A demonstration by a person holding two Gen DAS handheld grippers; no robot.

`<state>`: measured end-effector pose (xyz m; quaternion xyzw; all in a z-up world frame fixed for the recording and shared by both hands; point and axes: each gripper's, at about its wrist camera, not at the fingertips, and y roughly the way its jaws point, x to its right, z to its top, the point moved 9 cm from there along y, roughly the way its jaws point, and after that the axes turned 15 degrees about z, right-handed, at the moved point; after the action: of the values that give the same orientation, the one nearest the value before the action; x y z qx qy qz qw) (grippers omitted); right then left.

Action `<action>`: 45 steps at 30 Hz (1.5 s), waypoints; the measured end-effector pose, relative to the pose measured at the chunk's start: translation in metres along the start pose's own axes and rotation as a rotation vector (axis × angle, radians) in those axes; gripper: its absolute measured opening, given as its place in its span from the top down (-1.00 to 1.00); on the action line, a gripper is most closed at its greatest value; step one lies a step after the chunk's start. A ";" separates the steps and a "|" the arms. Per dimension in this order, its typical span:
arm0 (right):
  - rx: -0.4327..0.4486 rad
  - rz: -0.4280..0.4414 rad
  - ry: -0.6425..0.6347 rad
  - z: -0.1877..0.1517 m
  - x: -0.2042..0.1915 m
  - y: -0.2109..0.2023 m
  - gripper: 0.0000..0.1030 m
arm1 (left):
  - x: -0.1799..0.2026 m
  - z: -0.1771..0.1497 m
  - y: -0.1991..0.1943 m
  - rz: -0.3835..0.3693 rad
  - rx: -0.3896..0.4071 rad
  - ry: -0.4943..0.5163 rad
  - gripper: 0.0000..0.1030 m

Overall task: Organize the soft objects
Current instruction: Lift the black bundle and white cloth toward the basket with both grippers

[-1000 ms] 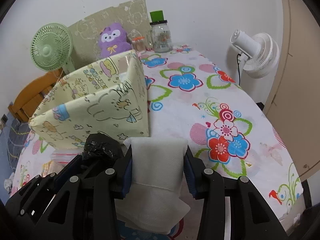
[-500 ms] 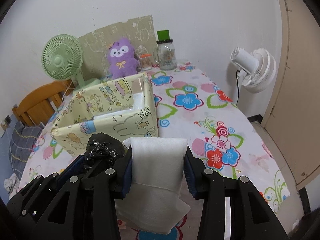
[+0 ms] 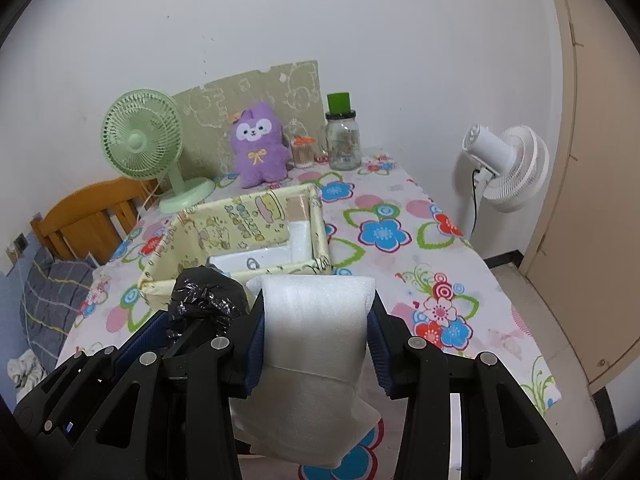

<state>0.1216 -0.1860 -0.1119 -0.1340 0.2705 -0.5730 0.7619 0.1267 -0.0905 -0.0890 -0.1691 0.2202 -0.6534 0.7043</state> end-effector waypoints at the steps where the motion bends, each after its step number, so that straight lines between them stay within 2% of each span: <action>1: 0.005 0.000 -0.004 0.002 -0.002 -0.002 0.08 | -0.001 0.001 -0.002 0.000 0.004 -0.002 0.57; 12: 0.035 -0.020 -0.041 0.019 -0.016 -0.017 0.08 | -0.009 0.018 -0.015 -0.016 0.035 -0.016 0.57; 22: 0.070 0.001 -0.057 0.034 -0.023 -0.019 0.08 | -0.014 0.034 -0.018 -0.008 0.060 -0.021 0.57; 45: 0.062 0.047 -0.068 0.072 -0.029 0.028 0.08 | -0.026 0.065 0.024 0.039 0.058 -0.037 0.57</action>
<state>0.1792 -0.1572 -0.0603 -0.1232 0.2297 -0.5581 0.7878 0.1804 -0.0655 -0.0442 -0.1561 0.1913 -0.6425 0.7254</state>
